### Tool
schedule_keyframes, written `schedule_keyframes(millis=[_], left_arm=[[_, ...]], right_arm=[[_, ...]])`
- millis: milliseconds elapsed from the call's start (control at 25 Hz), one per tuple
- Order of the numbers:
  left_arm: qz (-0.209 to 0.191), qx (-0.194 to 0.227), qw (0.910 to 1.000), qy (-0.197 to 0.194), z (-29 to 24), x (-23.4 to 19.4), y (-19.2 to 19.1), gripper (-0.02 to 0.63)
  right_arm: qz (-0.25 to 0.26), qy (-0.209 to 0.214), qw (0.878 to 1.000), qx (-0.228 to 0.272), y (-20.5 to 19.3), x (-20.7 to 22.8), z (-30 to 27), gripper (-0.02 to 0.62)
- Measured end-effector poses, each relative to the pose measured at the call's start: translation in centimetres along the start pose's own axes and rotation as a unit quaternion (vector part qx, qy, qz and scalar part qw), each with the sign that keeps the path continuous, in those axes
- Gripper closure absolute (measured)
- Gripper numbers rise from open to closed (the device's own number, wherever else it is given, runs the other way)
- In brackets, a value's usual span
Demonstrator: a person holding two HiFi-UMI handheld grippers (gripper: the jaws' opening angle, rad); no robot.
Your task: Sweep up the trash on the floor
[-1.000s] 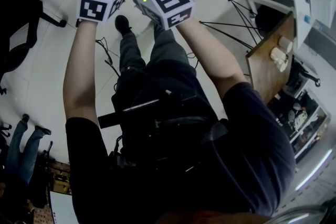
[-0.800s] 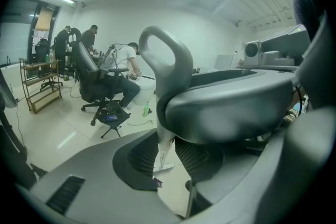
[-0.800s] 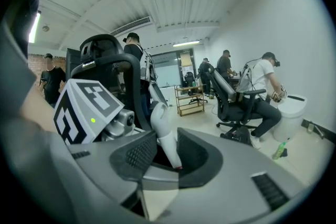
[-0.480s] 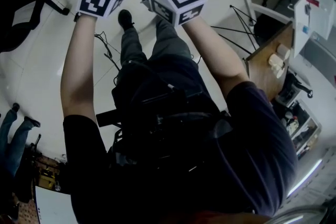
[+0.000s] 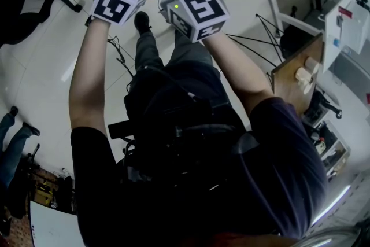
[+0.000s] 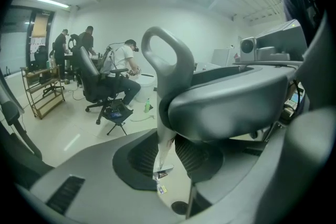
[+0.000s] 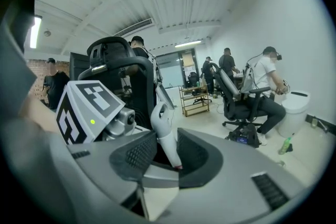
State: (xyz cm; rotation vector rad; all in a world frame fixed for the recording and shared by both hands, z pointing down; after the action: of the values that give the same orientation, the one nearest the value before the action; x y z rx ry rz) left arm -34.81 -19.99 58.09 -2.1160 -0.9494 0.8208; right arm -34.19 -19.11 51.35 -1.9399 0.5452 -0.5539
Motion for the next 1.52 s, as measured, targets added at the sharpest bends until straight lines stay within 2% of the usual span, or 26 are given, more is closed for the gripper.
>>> schedule_keyframes(millis=[240,360,600,720,880,1240,1400,1520], left_arm=[[-0.047,-0.011,0.9987,-0.018,-0.4,1.1,0.4,0.503],[-0.066,-0.013,0.9974,-0.026,-1.3,1.7,1.8,0.503],[-0.119,-0.034,0.9909,-0.054,-3.3,3.3,3.5,0.503],[-0.137,-0.041,0.9873,-0.069,-4.1,4.2,4.0,0.503],[-0.162,-0.057,0.9812,-0.088,-4.7,5.2,4.4,0.503],[-0.190,-0.092,0.9701,-0.120,-5.1,6.3,4.9,0.503],[-0.198,-0.097,0.9676,-0.124,-5.0,6.6,4.9,0.503],[-0.198,-0.086,0.9686,-0.123,-5.3,6.9,5.5,0.503]], right_arm=[[0.007,-0.030,0.999,0.012,0.0,0.4,1.3,0.456],[-0.017,-0.047,0.998,0.023,0.7,1.8,2.2,0.454],[-0.066,-0.132,0.988,0.034,0.8,4.2,4.2,0.456],[-0.088,-0.155,0.983,0.038,0.6,5.1,5.3,0.456],[-0.112,-0.172,0.978,0.038,0.5,5.7,6.4,0.454],[-0.135,-0.179,0.974,0.042,0.5,6.2,7.7,0.454],[-0.133,-0.181,0.973,0.043,0.5,6.3,8.1,0.456],[-0.107,-0.191,0.975,0.044,0.8,6.8,8.4,0.459]])
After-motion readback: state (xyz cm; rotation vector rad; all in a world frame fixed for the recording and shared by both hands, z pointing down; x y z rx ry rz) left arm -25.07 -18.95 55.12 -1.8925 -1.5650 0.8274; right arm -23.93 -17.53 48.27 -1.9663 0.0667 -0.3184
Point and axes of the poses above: the fingertips, and each gripper's own axes: z backward along the fingers, x to its right, y out of its top, the point moved 3 cm from there along z, backward along the fingers, and after that the axes turned 3 degrees about z, right-handed, at the moved point
